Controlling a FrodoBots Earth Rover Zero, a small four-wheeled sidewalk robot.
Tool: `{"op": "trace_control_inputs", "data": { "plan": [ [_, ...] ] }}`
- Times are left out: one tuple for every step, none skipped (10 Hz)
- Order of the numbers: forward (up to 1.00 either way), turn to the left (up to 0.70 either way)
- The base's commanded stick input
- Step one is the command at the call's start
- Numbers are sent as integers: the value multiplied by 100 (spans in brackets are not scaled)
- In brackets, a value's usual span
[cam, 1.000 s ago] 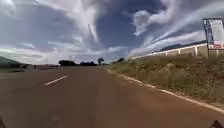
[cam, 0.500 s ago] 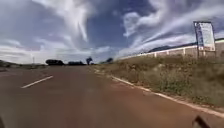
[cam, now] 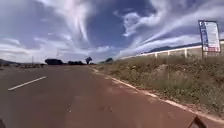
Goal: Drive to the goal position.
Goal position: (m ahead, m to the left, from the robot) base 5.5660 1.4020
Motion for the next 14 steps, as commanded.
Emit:
{"op": "trace_control_inputs", "data": {
  "plan": [
    [85, 34],
    [85, 34],
    [85, 34],
    [85, 34],
    [85, 34],
    [85, 12],
    [85, 4],
    [85, 0],
    [85, 0],
    [85, 0],
    [85, 0],
    [85, 0],
    [85, 0],
    [85, 0]
  ]
}}
